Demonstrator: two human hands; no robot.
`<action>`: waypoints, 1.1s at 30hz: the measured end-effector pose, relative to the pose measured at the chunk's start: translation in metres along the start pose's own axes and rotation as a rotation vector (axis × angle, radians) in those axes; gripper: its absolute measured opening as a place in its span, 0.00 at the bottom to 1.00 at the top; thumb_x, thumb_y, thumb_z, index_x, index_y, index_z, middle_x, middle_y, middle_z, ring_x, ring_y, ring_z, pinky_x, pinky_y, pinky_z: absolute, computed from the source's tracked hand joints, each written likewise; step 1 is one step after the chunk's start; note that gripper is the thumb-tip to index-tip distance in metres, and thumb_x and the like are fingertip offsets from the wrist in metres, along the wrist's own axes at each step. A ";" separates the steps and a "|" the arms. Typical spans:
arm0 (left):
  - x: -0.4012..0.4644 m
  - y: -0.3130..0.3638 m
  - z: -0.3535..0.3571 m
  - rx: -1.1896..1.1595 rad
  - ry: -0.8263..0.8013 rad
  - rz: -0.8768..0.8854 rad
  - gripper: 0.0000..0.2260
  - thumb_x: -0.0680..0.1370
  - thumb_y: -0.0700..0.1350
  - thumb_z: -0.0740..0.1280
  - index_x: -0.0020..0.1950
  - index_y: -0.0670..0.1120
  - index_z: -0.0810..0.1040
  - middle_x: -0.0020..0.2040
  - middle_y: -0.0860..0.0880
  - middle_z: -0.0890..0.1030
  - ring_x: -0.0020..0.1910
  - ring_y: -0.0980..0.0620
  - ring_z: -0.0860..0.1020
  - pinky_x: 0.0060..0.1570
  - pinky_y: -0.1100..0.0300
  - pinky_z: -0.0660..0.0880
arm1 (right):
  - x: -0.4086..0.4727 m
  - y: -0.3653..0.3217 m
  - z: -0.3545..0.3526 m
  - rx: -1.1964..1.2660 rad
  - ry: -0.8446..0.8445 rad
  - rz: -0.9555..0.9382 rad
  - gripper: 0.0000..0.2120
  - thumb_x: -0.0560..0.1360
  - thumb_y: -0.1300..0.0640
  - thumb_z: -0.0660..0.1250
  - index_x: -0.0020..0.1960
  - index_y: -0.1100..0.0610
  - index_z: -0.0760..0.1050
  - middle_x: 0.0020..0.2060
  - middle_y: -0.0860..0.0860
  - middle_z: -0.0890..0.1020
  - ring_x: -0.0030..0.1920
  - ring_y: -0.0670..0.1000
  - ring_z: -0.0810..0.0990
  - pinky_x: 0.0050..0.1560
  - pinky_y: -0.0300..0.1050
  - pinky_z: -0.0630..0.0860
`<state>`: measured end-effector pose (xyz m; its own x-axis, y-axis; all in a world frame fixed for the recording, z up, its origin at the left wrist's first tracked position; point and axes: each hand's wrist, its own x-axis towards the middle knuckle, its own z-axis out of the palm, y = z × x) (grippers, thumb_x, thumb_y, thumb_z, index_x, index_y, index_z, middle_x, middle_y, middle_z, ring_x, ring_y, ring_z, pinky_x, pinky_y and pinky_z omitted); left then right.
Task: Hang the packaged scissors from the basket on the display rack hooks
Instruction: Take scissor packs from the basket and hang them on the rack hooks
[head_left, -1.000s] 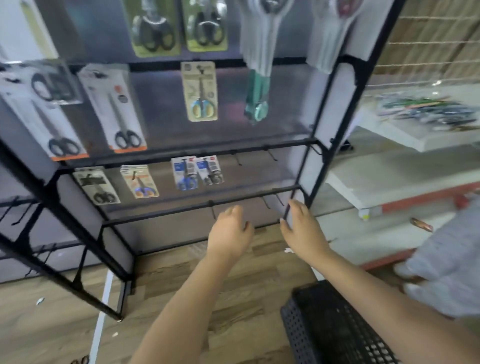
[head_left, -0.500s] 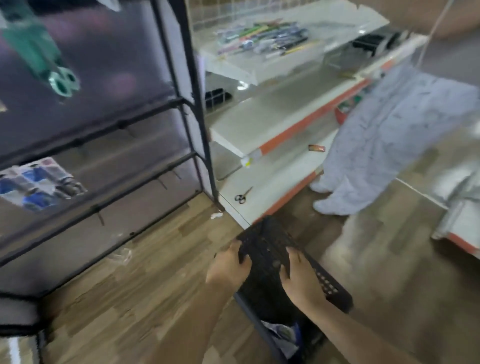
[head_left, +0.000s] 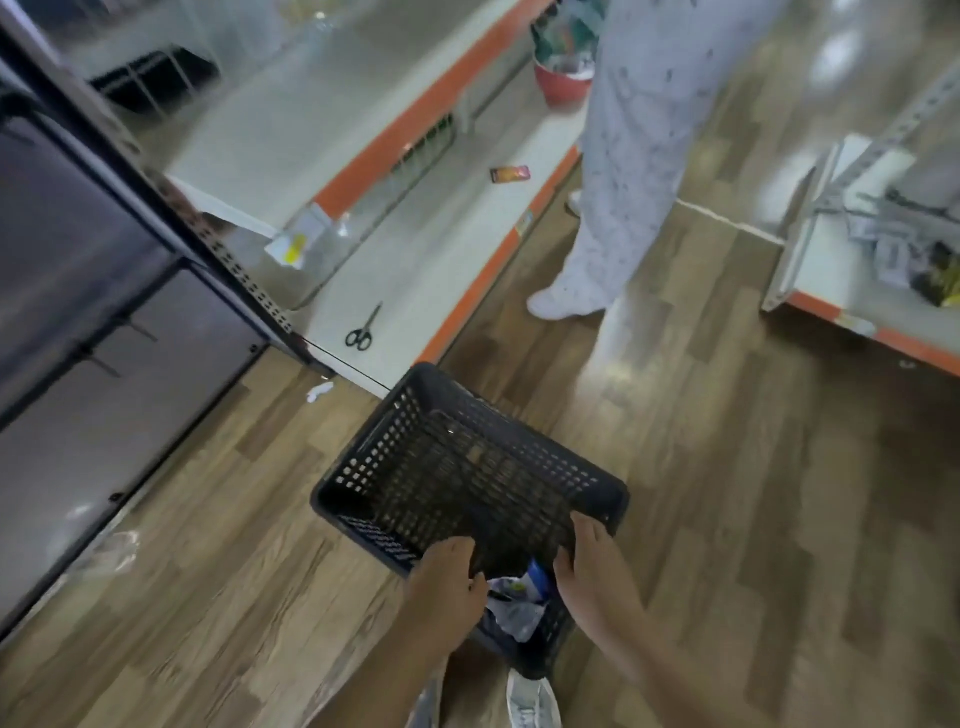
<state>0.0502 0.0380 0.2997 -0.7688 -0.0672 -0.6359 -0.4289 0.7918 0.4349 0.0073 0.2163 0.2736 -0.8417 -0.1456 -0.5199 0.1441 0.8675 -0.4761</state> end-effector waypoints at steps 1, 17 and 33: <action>0.011 -0.006 0.008 0.032 -0.016 0.020 0.15 0.80 0.46 0.56 0.66 0.46 0.68 0.63 0.48 0.71 0.61 0.52 0.71 0.57 0.61 0.69 | 0.007 0.008 0.006 -0.008 0.005 0.012 0.22 0.80 0.57 0.56 0.73 0.57 0.60 0.68 0.52 0.68 0.64 0.50 0.71 0.59 0.41 0.73; 0.184 -0.122 0.153 0.303 -0.252 0.092 0.13 0.79 0.46 0.61 0.63 0.47 0.71 0.62 0.49 0.73 0.60 0.49 0.71 0.57 0.55 0.72 | 0.100 0.105 0.156 0.016 -0.095 0.218 0.23 0.81 0.56 0.54 0.75 0.56 0.56 0.72 0.51 0.63 0.70 0.50 0.63 0.66 0.42 0.66; 0.310 -0.141 0.310 0.217 -0.611 0.092 0.10 0.78 0.44 0.62 0.58 0.46 0.77 0.57 0.44 0.79 0.57 0.44 0.76 0.52 0.56 0.73 | 0.192 0.152 0.251 0.332 0.088 0.260 0.25 0.80 0.54 0.56 0.75 0.54 0.54 0.71 0.49 0.62 0.69 0.48 0.63 0.67 0.42 0.65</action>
<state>0.0195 0.0939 -0.1562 -0.3624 0.3132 -0.8778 -0.2197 0.8866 0.4070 -0.0016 0.2005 -0.0765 -0.7946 0.1113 -0.5968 0.5047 0.6675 -0.5475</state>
